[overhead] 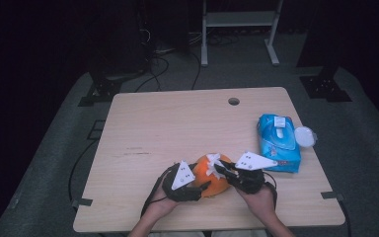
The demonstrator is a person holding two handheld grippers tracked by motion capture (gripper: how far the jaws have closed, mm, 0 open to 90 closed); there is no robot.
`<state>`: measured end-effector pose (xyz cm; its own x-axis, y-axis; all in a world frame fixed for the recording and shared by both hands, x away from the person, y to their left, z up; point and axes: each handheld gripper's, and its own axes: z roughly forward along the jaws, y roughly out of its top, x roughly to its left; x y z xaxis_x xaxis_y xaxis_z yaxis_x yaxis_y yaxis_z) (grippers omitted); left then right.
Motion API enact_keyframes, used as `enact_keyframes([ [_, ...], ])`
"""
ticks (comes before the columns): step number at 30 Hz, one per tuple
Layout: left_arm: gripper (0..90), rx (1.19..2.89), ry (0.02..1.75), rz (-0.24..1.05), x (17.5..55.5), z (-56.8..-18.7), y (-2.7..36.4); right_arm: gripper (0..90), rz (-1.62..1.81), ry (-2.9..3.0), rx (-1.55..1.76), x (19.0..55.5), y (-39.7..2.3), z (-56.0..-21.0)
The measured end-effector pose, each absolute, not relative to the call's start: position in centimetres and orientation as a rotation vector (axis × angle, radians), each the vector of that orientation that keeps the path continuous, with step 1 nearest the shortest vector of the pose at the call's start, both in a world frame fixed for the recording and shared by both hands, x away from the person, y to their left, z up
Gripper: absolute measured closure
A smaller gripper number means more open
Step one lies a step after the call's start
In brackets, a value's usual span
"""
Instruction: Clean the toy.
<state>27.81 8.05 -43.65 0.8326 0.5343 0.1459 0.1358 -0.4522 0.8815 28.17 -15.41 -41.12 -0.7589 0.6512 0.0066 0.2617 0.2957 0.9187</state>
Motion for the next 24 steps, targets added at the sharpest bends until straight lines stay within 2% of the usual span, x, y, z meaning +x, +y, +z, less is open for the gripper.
enact_keyframes([
  [3, 32.3, 2.023, 0.475, 0.524, 27.7, -43.6, 7.6, 78.9, 1.474, 2.191, 0.871, 28.4, -16.2, -41.5],
  [11, 31.4, 2.039, 0.442, 0.544, 27.1, -43.8, 7.4, 78.7, 1.502, 2.254, 0.711, 26.9, -13.6, -41.0],
  [15, 20.9, 1.980, 0.543, 0.440, 27.7, -43.4, 7.6, 78.8, 1.499, 2.250, 0.739, 27.1, -14.1, -41.2],
  [19, 28.4, 2.003, 0.500, 0.516, 27.3, -43.7, 7.1, 78.7, 1.508, 2.251, 0.739, 27.1, -13.8, -41.0],
  [24, 31.2, 2.018, 0.452, 0.535, 27.1, -43.7, 7.2, 78.8, 1.507, 2.211, 0.798, 28.2, -15.1, -40.7],
])
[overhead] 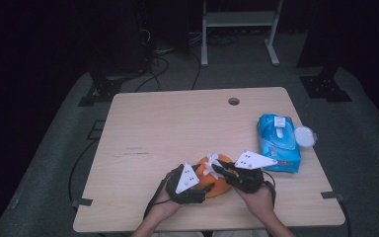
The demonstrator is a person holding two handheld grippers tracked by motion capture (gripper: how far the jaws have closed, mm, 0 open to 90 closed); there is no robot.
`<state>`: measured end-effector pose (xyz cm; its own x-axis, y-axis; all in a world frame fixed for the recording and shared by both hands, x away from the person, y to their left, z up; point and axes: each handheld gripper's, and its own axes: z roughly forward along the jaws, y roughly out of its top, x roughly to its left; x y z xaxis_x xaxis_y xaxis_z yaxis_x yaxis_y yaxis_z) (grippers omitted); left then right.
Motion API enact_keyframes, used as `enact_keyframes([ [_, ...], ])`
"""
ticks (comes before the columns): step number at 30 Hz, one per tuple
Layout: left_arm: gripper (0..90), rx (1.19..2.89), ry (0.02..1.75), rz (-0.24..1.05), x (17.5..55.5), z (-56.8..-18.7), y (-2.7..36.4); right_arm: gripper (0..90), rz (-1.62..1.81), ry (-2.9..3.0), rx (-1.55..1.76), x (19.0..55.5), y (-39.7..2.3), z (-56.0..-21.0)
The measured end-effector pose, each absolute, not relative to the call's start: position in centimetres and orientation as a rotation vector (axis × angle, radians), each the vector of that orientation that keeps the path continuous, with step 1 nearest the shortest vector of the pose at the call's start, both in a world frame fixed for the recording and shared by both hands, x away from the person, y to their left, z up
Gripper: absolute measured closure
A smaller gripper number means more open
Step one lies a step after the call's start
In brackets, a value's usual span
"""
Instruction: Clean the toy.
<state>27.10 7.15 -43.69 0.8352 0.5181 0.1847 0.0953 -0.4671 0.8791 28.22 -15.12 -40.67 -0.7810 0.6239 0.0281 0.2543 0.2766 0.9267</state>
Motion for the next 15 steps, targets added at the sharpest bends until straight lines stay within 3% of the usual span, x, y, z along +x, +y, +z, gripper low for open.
enact_keyframes([
  [3, 30.3, 2.011, 0.459, 0.507, 27.2, -43.5, 7.3, 78.7, 1.503, 2.184, 0.890, 29.0, -16.7, -41.2],
  [6, 20.1, 1.974, 0.519, 0.447, 27.6, -43.1, 7.5, 78.8, 1.499, 2.190, 0.907, 29.0, -17.2, -41.9],
  [8, 18.6, 1.934, 0.576, 0.403, 28.0, -42.9, 7.7, 78.8, 1.494, 2.196, 0.890, 28.8, -16.8, -41.8],
  [12, 30.1, 1.969, 0.537, 0.443, 27.7, -43.4, 7.6, 78.8, 1.513, 2.213, 0.857, 28.3, -15.7, -41.3],
  [15, 32.7, 1.995, 0.494, 0.488, 27.2, -43.4, 7.2, 78.7, 1.525, 2.230, 0.797, 27.6, -14.7, -40.8],
])
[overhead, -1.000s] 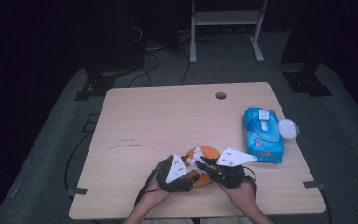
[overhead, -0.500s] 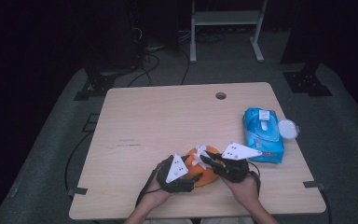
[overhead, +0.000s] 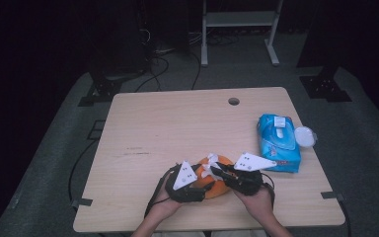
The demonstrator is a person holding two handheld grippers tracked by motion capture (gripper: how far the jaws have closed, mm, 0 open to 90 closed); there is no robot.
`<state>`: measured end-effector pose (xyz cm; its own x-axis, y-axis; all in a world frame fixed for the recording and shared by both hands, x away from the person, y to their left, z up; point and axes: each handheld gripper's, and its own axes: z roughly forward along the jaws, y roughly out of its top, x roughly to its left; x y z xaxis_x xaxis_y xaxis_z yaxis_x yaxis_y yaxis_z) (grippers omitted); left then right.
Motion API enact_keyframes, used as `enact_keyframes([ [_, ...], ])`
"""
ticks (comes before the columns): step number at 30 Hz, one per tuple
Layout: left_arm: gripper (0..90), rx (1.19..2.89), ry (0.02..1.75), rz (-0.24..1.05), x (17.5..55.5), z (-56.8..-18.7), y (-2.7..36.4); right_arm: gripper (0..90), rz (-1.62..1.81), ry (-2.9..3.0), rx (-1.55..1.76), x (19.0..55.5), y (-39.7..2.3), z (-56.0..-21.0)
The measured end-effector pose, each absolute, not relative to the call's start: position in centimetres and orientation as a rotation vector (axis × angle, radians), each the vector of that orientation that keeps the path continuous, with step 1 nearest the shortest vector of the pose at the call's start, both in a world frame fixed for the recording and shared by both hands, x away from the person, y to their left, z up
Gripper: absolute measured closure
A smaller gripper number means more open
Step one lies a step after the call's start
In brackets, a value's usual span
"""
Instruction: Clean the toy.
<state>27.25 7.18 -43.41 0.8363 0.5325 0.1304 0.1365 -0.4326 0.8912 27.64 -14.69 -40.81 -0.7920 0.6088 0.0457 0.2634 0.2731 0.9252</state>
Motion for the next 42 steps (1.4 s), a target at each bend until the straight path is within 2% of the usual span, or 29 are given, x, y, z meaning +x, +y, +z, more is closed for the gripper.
enact_keyframes([
  [4, 34.4, 2.018, 0.438, 0.529, 26.9, -43.4, 7.1, 78.7, 1.535, 2.232, 0.767, 27.5, -14.5, -40.5],
  [10, 35.3, 2.015, 0.439, 0.499, 27.1, -43.4, 7.6, 78.8, 1.531, 2.193, 0.913, 29.0, -16.8, -41.4],
  [15, 22.5, 1.927, 0.545, 0.382, 28.0, -42.4, 8.3, 78.8, 1.571, 2.199, 0.902, 28.6, -16.2, -41.4],
  [19, 31.1, 1.971, 0.527, 0.411, 27.9, -43.0, 8.4, 78.8, 1.526, 2.222, 0.817, 27.9, -14.9, -41.1],
  [22, 35.3, 1.981, 0.528, 0.415, 28.1, -43.1, 8.7, 78.8, 1.524, 2.207, 0.870, 28.4, -15.7, -41.3],
  [30, 37.1, 1.972, 0.539, 0.383, 28.3, -43.3, 9.4, 78.8, 1.484, 2.169, 1.027, 29.9, -18.4, -42.8],
  [31, 34.8, 1.962, 0.550, 0.375, 28.3, -43.2, 9.4, 78.8, 1.499, 2.167, 1.033, 29.8, -18.4, -42.8],
  [34, 19.8, 1.941, 0.614, 0.349, 28.8, -43.1, 9.3, 78.7, 1.531, 2.175, 0.981, 29.3, -17.7, -42.3],
  [35, 19.5, 1.946, 0.616, 0.345, 28.8, -43.3, 9.2, 78.7, 1.548, 2.179, 0.961, 29.1, -17.4, -42.1],
  [38, 30.2, 1.965, 0.597, 0.369, 28.6, -43.4, 9.2, 78.7, 1.527, 2.186, 0.946, 29.1, -17.3, -42.0],
  [42, 34.7, 1.971, 0.604, 0.369, 28.8, -43.5, 9.6, 78.7, 1.520, 2.178, 1.044, 30.0, -18.5, -43.0],
])
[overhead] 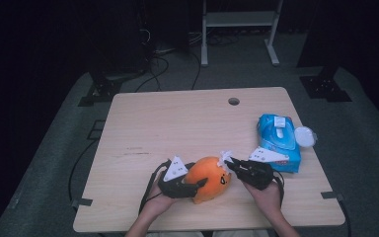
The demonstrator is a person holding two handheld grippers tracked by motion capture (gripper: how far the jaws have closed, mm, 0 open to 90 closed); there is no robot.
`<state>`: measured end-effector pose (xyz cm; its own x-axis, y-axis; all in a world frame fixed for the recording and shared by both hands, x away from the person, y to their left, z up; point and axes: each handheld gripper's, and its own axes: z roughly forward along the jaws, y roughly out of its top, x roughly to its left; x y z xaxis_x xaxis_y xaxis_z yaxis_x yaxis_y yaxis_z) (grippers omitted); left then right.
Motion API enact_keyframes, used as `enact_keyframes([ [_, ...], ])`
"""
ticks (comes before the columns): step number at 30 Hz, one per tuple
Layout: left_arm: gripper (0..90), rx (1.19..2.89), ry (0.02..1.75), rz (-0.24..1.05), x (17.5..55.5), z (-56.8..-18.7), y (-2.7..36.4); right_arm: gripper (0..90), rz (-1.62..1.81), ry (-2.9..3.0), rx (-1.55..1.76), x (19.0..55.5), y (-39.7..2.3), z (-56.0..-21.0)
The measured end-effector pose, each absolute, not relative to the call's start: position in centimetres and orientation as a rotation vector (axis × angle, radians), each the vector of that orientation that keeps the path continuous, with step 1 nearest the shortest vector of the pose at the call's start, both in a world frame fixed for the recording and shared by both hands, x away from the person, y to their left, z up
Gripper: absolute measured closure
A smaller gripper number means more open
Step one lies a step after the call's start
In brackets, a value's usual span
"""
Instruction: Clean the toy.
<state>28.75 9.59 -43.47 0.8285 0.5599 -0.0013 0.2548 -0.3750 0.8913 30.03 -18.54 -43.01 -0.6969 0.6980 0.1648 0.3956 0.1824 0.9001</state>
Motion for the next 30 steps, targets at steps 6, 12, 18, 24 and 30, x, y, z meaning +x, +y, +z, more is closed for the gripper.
enact_keyframes([
  [6, 36.0, 1.935, 0.686, 0.315, 29.8, -44.0, 11.4, 78.7, 1.530, 2.188, 1.120, 30.3, -19.1, -44.1],
  [12, 36.0, 1.914, 0.725, 0.275, 30.3, -44.4, 12.4, 78.7, 1.592, 2.198, 1.014, 29.3, -17.9, -43.0],
  [18, 36.1, 1.914, 0.721, 0.277, 30.3, -44.3, 12.4, 78.7, 1.569, 2.218, 1.067, 29.9, -18.4, -43.9],
  [24, 36.2, 1.923, 0.689, 0.296, 30.0, -44.3, 11.9, 78.8, 1.632, 2.208, 1.079, 29.9, -18.5, -43.6],
  [30, 36.2, 1.941, 0.644, 0.324, 29.5, -44.0, 11.1, 78.8, 1.670, 2.205, 1.011, 29.5, -18.2, -42.7],
])
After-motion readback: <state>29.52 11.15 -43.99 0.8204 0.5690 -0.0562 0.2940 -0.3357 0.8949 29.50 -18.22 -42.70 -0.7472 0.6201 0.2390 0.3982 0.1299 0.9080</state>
